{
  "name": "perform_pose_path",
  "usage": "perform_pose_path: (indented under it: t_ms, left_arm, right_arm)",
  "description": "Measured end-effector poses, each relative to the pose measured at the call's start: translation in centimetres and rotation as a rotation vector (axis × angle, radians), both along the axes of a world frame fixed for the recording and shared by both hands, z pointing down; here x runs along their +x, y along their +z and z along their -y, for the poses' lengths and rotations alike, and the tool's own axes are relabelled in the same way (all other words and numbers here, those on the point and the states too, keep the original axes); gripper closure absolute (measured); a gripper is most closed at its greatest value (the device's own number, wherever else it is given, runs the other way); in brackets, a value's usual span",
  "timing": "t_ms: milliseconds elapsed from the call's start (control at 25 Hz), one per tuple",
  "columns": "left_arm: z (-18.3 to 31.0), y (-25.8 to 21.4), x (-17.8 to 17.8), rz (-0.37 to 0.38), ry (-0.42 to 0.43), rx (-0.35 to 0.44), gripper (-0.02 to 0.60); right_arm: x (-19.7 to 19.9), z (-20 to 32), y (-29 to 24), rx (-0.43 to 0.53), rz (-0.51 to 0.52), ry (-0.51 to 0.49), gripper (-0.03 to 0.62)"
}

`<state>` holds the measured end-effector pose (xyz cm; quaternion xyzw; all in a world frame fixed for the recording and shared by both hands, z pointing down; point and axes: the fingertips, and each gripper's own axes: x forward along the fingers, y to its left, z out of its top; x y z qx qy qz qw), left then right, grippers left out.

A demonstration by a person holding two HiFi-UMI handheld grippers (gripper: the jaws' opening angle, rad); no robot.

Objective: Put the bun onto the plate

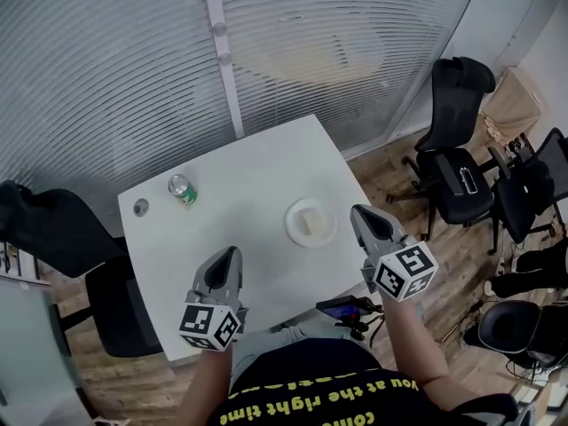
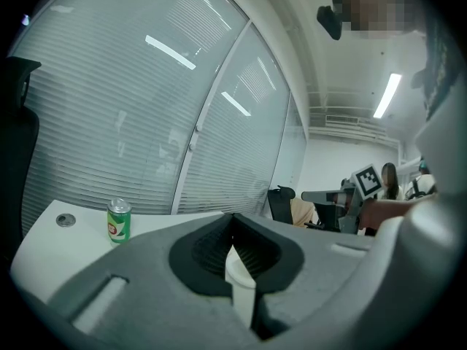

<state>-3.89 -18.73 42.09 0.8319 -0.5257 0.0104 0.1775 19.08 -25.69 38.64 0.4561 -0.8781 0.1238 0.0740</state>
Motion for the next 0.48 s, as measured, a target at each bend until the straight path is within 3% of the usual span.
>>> perform_pose_path:
  t_ms: [480]
  left_arm:
    - [-0.38, -0.01, -0.37, 0.003, -0.005, -0.001, 0.581]
  right_arm:
    - [-0.16, -0.75, 0.51, -0.007, -0.006, 0.006, 0.588]
